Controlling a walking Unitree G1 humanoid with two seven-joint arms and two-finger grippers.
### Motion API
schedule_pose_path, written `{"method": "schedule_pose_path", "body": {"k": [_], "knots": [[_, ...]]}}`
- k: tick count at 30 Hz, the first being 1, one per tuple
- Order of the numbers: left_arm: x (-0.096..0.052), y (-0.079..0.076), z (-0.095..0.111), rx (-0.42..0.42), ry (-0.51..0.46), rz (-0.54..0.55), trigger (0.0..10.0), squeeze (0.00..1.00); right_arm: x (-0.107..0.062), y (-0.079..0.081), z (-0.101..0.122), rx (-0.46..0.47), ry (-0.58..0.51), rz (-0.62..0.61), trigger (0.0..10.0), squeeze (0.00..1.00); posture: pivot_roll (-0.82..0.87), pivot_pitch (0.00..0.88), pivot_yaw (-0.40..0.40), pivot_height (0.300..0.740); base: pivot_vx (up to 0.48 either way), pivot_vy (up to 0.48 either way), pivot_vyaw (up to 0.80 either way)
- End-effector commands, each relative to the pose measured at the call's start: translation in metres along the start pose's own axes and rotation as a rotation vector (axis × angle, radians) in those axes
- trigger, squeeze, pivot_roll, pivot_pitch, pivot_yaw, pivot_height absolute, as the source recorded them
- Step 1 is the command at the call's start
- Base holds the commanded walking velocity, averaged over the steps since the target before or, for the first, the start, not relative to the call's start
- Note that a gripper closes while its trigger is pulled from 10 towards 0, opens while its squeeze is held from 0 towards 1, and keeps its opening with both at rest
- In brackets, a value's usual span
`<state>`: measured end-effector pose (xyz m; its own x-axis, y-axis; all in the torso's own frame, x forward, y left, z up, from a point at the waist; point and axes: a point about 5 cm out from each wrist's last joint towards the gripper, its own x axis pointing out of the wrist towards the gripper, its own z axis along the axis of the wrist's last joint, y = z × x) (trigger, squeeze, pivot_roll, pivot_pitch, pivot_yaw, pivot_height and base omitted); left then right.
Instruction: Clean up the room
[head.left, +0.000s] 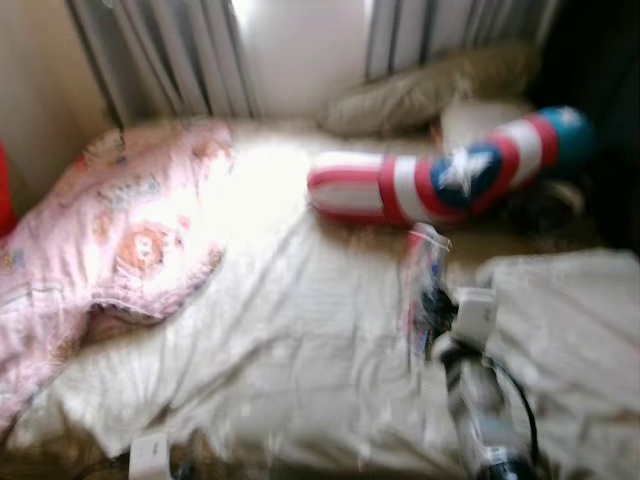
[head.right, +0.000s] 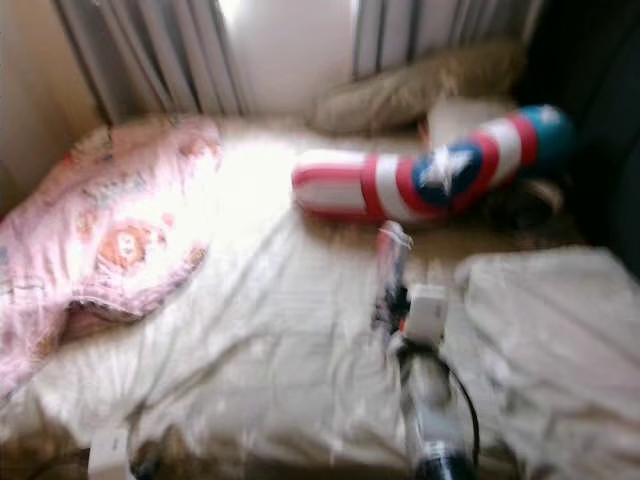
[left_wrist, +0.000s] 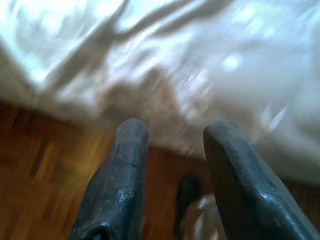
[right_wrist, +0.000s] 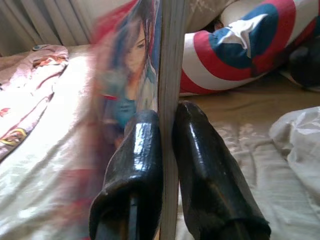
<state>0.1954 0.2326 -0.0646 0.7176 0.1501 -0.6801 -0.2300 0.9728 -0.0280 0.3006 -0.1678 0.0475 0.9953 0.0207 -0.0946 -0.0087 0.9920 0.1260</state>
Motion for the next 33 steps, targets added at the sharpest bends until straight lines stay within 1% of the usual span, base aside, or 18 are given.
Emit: {"method": "schedule_pose_path", "body": {"k": [1,6,11,13,15,16,17,18,20,22,23,28,30,33], "knots": [[-0.001,-0.002,-0.004,0.008,0.016,-0.01,10.0,0.0,0.0,-0.01,0.007,0.002,-0.037,-0.043,10.0,0.0,0.01,0.049,0.028,0.74,0.259,0.0,0.0],[-0.001,-0.002,-0.004,0.013,0.013,-0.015,10.0,0.0,-0.002,-0.018,0.006,0.014,-0.034,-0.101,10.0,0.0,0.01,0.052,0.027,0.74,0.049,0.0,0.0],[-0.001,-0.002,-0.004,0.018,0.008,-0.017,10.0,0.0,-0.004,-0.025,0.01,0.052,-0.074,-0.16,10.0,0.0,0.02,0.053,0.027,0.74,0.0,0.0,0.0],[-0.001,-0.002,-0.001,0.041,-0.014,-0.015,10.0,0.0,-0.005,-0.029,0.01,0.034,-0.073,-0.193,10.0,0.0,0.01,0.054,0.025,0.74,0.0,0.0,0.0],[0.001,-0.004,0.01,0.049,-0.069,-0.02,10.0,0.0,-0.005,-0.03,0.01,0.033,-0.07,-0.2,10.0,0.0,0.01,0.056,0.023,0.74,0.0,0.0,0.0],[0.004,-0.007,0.026,0.047,-0.14,-0.033,10.0,0.0,-0.006,-0.029,0.009,0.036,-0.067,-0.188,10.0,0.0,0.01,0.056,0.021,0.74,0.0,0.0,0.0],[0.004,-0.007,0.026,0.047,-0.14,-0.033,10.0,0.0,-0.006,-0.029,0.009,0.036,-0.067,-0.188,10.0,0.0,0.01,0.056,0.021,0.74,0.0,0.0,0.0],[0.006,-0.009,0.036,0.049,-0.18,-0.049,10.0,0.0,-0.006,-0.026,0.008,0.036,-0.069,-0.17,10.0,0.0,0.02,0.053,0.023,0.74,0.0,0.0,0.0],[0.007,-0.011,0.042,0.062,-0.195,-0.063,10.0,0.0,-0.007,-0.023,0.008,0.017,-0.071,-0.147,10.0,0.0,0.01,0.052,0.021,0.74,0.0,0.0,0.0],[0.007,-0.013,0.043,0.058,-0.199,-0.073,10.0,0.0,-0.006,-0.02,0.008,0.007,-0.072,-0.138,10.0,0.0,0.01,0.052,0.022,0.74,0.0,0.0,0.0],[0.008,-0.018,0.046,0.082,-0.209,-0.103,10.0,0.0,-0.006,-0.016,0.01,-0.001,-0.081,-0.112,10.0,0.0,0.0,0.054,0.023,0.74,0.0,0.0,0.0],[0.009,-0.024,0.051,0.11,-0.23,-0.145,10.0,0.0,-0.006,-0.015,0.011,-0.018,-0.085,-0.094,10.0,0.0,0.0,0.053,0.026,0.74,0.0,0.0,0.0],[0.009,-0.024,0.054,0.107,-0.243,-0.145,10.0,0.0,-0.007,-0.015,0.011,-0.022,-0.087,-0.091,10.0,0.0,0.0,0.049,0.024,0.74,0.0,0.0,0.0],[0.008,-0.023,0.051,0.102,-0.236,-0.136,10.0,0.0,-0.008,-0.014,0.011,-0.038,-0.086,-0.06,10.0,0.0,-0.01,0.041,0.023,0.74,0.0,0.0,0.0]]}}
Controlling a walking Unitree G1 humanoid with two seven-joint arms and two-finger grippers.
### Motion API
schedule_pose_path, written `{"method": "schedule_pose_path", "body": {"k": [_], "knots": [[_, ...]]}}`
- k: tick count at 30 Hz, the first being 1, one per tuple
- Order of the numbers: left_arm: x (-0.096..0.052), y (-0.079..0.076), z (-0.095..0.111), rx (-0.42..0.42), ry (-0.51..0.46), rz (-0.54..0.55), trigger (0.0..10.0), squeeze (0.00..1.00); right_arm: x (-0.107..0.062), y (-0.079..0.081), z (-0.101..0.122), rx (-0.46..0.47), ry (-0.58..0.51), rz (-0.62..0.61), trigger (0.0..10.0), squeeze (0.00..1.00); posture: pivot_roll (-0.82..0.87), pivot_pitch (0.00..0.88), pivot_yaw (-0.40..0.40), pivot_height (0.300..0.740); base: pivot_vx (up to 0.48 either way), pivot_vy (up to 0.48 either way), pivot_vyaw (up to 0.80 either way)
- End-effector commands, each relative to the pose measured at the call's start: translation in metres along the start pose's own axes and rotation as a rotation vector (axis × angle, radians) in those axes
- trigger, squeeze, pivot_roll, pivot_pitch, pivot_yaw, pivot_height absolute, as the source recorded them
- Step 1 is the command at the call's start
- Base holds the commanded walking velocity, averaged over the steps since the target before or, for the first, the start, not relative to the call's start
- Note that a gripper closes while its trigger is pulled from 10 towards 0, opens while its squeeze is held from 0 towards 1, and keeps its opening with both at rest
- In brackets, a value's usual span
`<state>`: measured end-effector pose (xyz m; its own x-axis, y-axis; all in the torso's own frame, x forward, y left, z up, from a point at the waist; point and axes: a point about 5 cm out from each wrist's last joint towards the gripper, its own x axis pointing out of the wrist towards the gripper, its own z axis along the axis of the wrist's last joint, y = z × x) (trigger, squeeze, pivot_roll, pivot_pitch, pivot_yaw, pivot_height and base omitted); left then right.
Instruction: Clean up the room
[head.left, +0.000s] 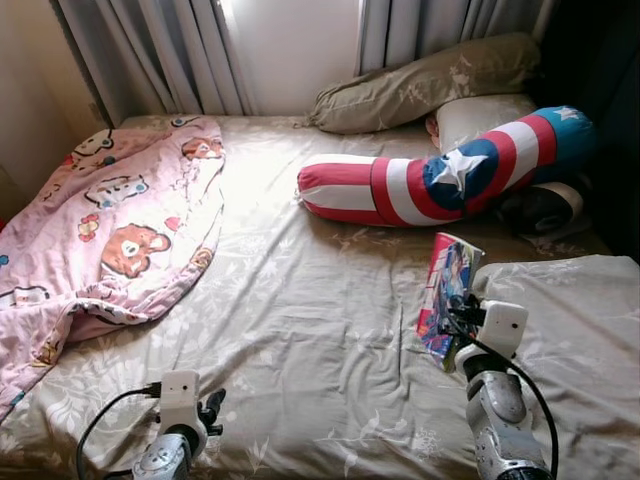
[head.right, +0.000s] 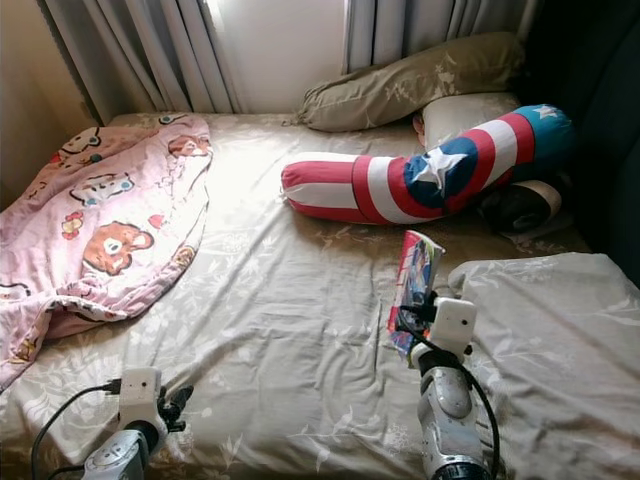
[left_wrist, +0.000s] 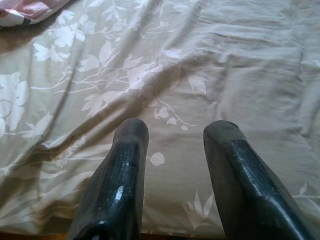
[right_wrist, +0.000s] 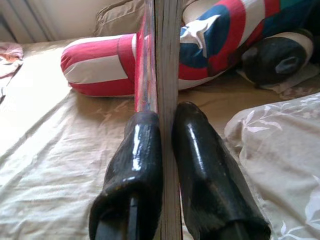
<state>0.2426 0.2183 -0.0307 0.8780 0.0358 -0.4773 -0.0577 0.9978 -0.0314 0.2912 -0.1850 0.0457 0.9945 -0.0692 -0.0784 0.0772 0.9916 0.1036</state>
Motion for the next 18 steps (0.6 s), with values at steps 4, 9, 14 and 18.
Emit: {"method": "schedule_pose_path", "body": {"k": [4,9,14,18], "knots": [[-0.002,0.003,-0.003,-0.023,0.001,0.024,10.0,0.0,0.003,0.001,0.013,-0.023,-0.065,0.007,10.0,0.0,-0.02,0.035,0.021,0.74,0.0,0.0,0.0],[0.0,0.004,0.003,-0.059,-0.04,0.049,10.0,0.0,0.007,0.0,0.015,-0.024,-0.054,-0.018,10.0,0.0,-0.01,0.023,0.02,0.74,0.0,0.0,0.0],[0.005,0.0,0.022,-0.046,-0.133,0.035,10.0,0.0,0.01,0.003,0.016,-0.023,-0.05,-0.018,10.0,0.0,-0.01,0.02,0.021,0.707,0.0,0.0,0.0],[0.009,0.003,0.041,-0.051,-0.215,0.048,10.0,0.0,0.011,0.002,0.017,-0.027,-0.051,-0.017,10.0,0.0,-0.02,0.027,0.019,0.677,0.0,0.0,0.0]]}}
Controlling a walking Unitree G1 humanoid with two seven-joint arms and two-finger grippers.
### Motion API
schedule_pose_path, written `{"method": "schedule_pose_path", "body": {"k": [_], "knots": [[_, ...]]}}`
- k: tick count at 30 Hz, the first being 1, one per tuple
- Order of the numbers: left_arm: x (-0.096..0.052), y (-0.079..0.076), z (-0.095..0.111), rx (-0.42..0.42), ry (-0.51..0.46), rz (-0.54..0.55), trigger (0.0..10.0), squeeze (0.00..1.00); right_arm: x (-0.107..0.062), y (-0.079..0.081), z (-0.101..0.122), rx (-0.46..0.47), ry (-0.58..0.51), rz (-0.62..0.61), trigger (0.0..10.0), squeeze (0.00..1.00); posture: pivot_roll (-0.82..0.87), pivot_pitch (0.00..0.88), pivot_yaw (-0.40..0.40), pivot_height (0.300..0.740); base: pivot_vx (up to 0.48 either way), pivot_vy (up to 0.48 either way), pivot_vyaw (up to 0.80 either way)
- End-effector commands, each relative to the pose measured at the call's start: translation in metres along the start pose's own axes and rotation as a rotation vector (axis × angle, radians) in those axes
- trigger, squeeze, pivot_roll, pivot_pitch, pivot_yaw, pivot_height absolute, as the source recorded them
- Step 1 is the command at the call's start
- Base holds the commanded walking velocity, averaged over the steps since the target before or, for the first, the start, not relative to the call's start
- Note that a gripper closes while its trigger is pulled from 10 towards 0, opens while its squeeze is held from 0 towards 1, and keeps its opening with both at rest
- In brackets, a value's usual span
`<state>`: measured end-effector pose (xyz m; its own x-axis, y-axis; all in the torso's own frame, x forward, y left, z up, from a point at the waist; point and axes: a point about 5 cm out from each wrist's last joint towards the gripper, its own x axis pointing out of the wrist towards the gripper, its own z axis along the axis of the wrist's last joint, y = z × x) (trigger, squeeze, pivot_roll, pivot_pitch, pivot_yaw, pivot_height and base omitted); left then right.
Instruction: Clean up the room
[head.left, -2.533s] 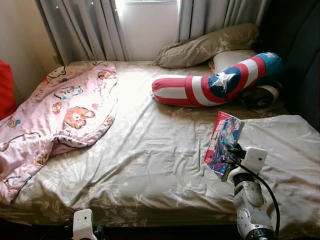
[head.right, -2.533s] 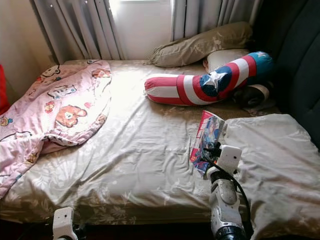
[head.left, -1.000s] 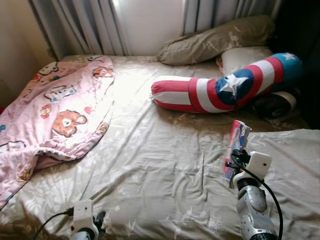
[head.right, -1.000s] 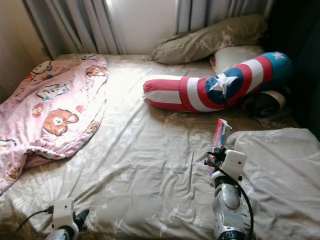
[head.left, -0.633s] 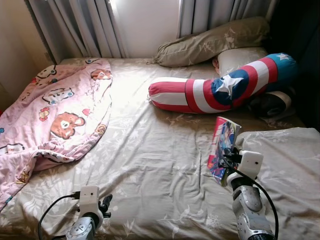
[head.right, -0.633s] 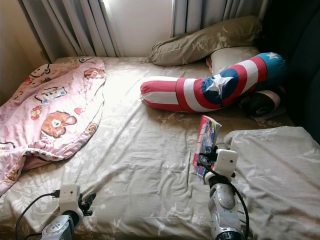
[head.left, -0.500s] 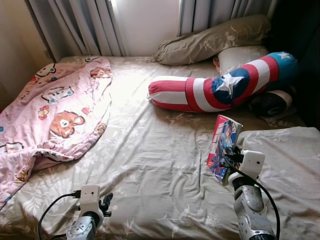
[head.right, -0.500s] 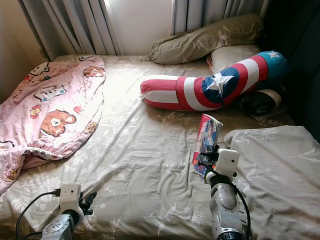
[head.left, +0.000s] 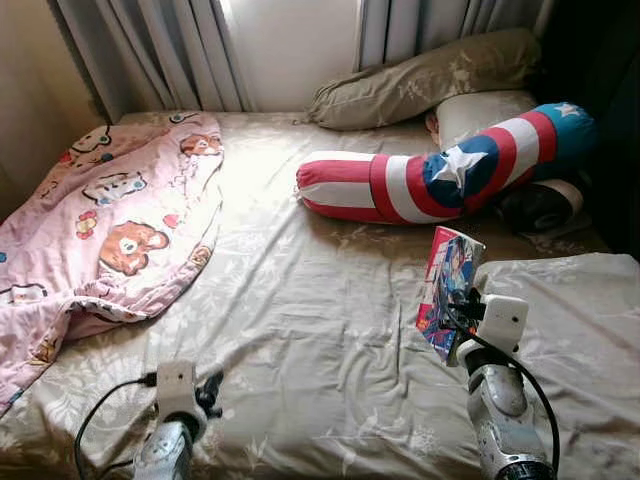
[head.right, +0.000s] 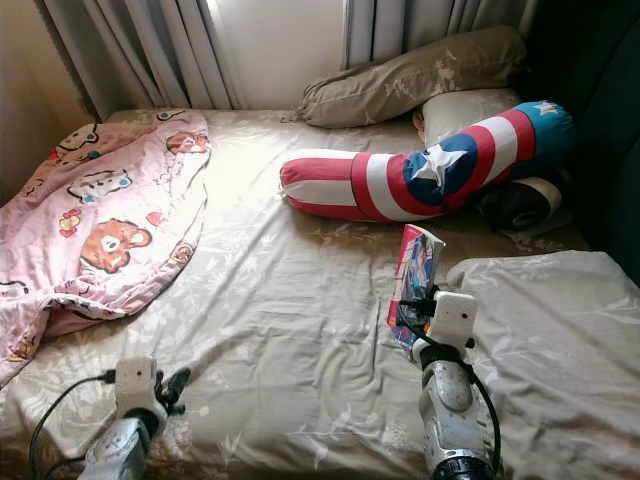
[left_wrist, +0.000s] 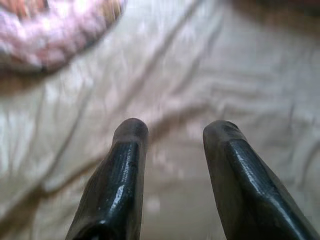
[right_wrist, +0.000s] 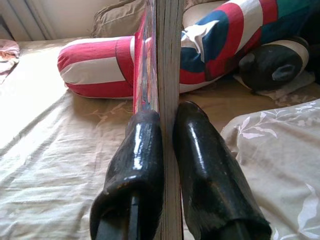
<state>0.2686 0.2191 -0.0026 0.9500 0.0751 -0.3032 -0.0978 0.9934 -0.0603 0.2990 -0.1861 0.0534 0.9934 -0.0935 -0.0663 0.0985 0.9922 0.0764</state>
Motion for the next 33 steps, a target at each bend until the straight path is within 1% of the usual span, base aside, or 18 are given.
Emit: {"method": "schedule_pose_path", "body": {"k": [1,2,4,6,7,8,9,10,11,13,14,15,17,20,23,25,30,33], "knots": [[0.002,0.004,0.008,-0.005,-0.041,0.021,10.0,0.0,0.004,0.001,0.01,0.003,-0.047,0.005,10.0,0.0,-0.02,0.029,0.019,0.672,0.0,0.0,0.0],[0.004,0.004,0.015,-0.009,-0.075,0.02,10.0,0.0,0.004,0.001,0.012,0.012,-0.063,0.006,10.0,0.0,-0.02,0.031,0.018,0.672,0.0,0.0,0.0],[0.006,0.003,0.02,0.001,-0.099,0.012,10.0,0.0,0.004,0.001,0.012,0.008,-0.061,0.008,10.0,0.0,-0.02,0.035,0.017,0.672,0.0,0.0,0.0],[0.009,0.0,0.032,0.052,-0.153,-0.02,10.0,0.0,0.004,0.001,0.011,0.0,-0.053,0.013,10.0,0.0,-0.01,0.039,0.016,0.672,0.0,0.0,0.0],[0.01,0.0,0.036,0.06,-0.17,-0.025,10.0,0.0,0.003,0.001,0.011,0.001,-0.052,0.014,10.0,0.0,-0.01,0.039,0.016,0.672,0.0,0.0,0.0],[0.013,0.001,0.044,0.075,-0.201,-0.027,10.0,0.0,0.003,0.002,0.01,0.003,-0.046,0.019,10.0,0.0,-0.01,0.039,0.016,0.672,0.0,0.0,0.0],[0.013,0.002,0.048,0.085,-0.217,-0.026,10.0,0.0,0.003,0.002,0.01,0.002,-0.046,0.022,10.0,0.0,-0.01,0.055,0.013,0.672,0.0,0.0,0.0],[0.014,0.003,0.052,0.086,-0.234,-0.021,10.0,0.0,0.003,0.002,0.01,0.002,-0.046,0.023,10.0,0.0,-0.01,0.055,0.013,0.672,0.0,0.0,0.0],[0.016,0.005,0.061,0.071,-0.264,-0.007,10.0,0.0,0.003,0.002,0.01,0.003,-0.043,0.024,10.0,0.0,-0.01,0.057,0.011,0.672,0.0,0.0,0.0],[0.018,0.005,0.065,0.068,-0.27,-0.008,10.0,0.0,0.004,0.002,0.01,0.004,-0.04,0.026,10.0,0.0,-0.01,0.067,0.011,0.672,0.0,0.0,0.0],[0.02,0.003,0.067,0.074,-0.269,-0.025,10.0,0.0,0.004,0.003,0.008,0.004,-0.035,0.029,10.0,0.0,-0.01,0.066,0.012,0.672,0.0,0.0,0.0],[0.021,-0.001,0.067,0.079,-0.267,-0.042,10.0,0.0,0.003,0.004,0.007,0.005,-0.03,0.031,10.0,0.0,-0.01,0.061,0.014,0.672,0.0,0.0,0.0],[0.021,-0.003,0.066,0.078,-0.263,-0.048,10.0,0.0,0.003,0.005,0.006,0.005,-0.029,0.035,10.0,0.0,-0.02,0.056,0.017,0.672,0.0,0.0,0.0],[0.021,-0.007,0.063,0.057,-0.26,-0.053,10.0,0.0,0.003,0.005,0.007,0.004,-0.029,0.037,10.0,0.0,-0.02,0.052,0.017,0.672,0.0,0.0,0.0],[0.021,-0.015,0.061,0.052,-0.255,-0.076,10.0,0.0,0.003,0.004,0.006,-0.002,-0.013,0.035,10.0,0.0,-0.02,0.066,0.015,0.672,0.0,0.0,0.0],[0.021,-0.018,0.06,0.049,-0.251,-0.082,10.0,0.0,0.003,0.004,0.005,-0.002,-0.009,0.039,10.0,0.0,-0.02,0.07,0.014,0.672,0.0,0.0,0.0],[0.02,-0.021,0.057,0.047,-0.248,-0.094,10.0,0.0,0.001,0.003,0.005,0.011,-0.019,0.04,10.0,0.0,-0.02,0.078,0.013,0.645,0.0,0.0,0.0],[0.02,-0.021,0.057,0.049,-0.249,-0.097,10.0,0.0,-0.001,0.006,0.006,0.007,-0.036,0.063,10.0,0.0,-0.02,0.084,0.014,0.645,0.0,0.0,0.0]]}}
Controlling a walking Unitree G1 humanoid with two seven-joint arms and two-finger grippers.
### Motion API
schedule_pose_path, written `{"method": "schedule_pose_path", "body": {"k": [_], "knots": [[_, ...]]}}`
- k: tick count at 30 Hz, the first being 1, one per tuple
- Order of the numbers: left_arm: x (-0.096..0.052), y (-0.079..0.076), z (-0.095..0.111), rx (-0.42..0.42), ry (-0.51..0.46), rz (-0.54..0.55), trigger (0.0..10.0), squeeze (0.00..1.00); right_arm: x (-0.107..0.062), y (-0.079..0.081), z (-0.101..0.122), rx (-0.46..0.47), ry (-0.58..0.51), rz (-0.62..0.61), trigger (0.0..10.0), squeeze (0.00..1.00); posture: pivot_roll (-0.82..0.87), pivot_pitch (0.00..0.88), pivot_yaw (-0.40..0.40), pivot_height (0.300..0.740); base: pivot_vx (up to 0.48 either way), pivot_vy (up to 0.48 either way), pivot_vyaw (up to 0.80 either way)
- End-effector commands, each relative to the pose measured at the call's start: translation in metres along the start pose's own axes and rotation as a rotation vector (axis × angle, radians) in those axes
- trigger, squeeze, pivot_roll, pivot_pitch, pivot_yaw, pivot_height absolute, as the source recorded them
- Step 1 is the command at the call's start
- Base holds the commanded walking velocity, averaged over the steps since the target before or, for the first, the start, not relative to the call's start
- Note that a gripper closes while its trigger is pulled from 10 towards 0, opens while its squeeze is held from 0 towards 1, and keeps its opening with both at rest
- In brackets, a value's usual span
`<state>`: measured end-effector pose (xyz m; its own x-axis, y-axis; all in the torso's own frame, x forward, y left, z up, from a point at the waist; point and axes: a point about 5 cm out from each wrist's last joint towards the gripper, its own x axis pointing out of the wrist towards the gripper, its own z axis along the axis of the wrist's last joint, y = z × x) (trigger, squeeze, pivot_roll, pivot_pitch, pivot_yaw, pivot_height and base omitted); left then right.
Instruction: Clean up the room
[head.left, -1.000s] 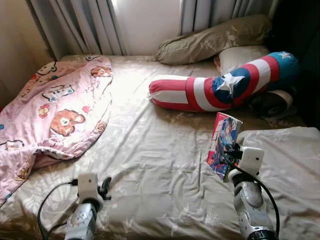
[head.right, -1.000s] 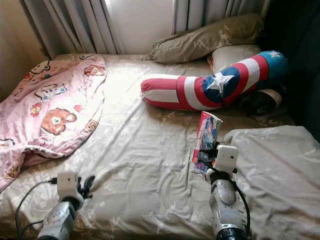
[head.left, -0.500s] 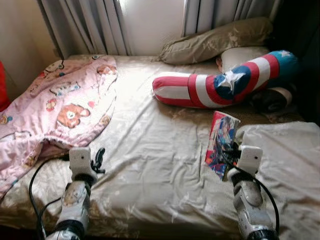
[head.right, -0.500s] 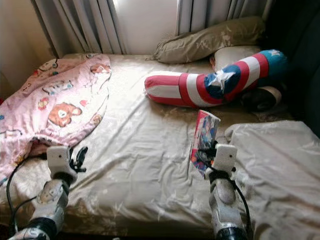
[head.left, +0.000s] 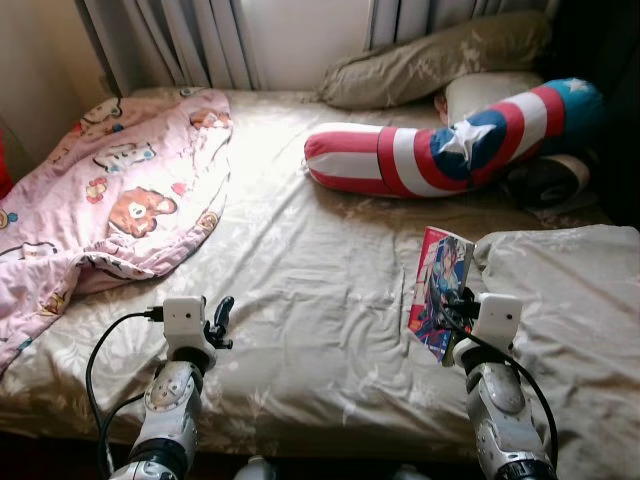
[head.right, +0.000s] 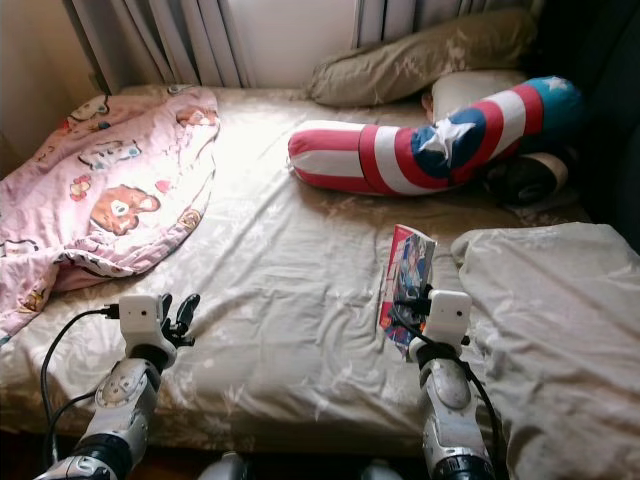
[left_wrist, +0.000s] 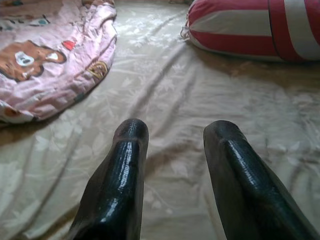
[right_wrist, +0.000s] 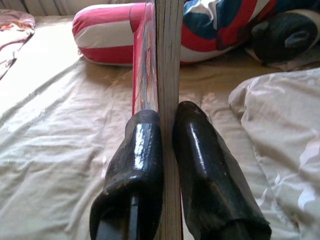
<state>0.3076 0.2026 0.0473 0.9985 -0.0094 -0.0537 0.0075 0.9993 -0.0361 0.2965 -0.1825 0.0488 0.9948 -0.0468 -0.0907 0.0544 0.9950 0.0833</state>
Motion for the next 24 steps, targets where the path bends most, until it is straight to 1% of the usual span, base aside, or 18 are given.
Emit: {"method": "schedule_pose_path", "body": {"k": [1,6,9,11,24], "knots": [[-0.0015,0.0025,-0.0002,0.006,0.001,0.002,10.0,0.0,0.0014,0.0037,0.0106,0.002,-0.062,0.019,10.0,0.0,-0.02,0.084,0.014,0.645,0.0,0.0,0.0],[-0.0011,0.0033,0.0008,0.008,-0.004,0.004,10.0,0.0,0.0014,0.0042,0.0093,0.011,-0.053,0.01,10.0,0.0,-0.02,0.088,0.015,0.645,0.0,0.0,0.0],[0.0001,-0.0004,0.0017,0.005,-0.008,-0.006,10.0,0.0,0.002,0.0047,0.0103,0.017,-0.057,0.017,10.0,0.0,-0.02,0.078,0.016,0.645,0.0,0.0,0.0],[0.0013,-0.0028,0.0026,0.002,-0.012,-0.012,10.0,0.0,0.0025,0.0047,0.011,0.019,-0.059,0.017,10.0,0.0,-0.02,0.086,0.016,0.645,0.0,0.0,0.0],[0.0026,-0.0041,0.0042,0.0,-0.013,-0.024,10.0,0.0,0.0042,0.008,0.0115,0.03,-0.063,0.023,10.0,0.0,-0.02,0.074,0.026,0.645,0.0,0.0,0.0]]}}
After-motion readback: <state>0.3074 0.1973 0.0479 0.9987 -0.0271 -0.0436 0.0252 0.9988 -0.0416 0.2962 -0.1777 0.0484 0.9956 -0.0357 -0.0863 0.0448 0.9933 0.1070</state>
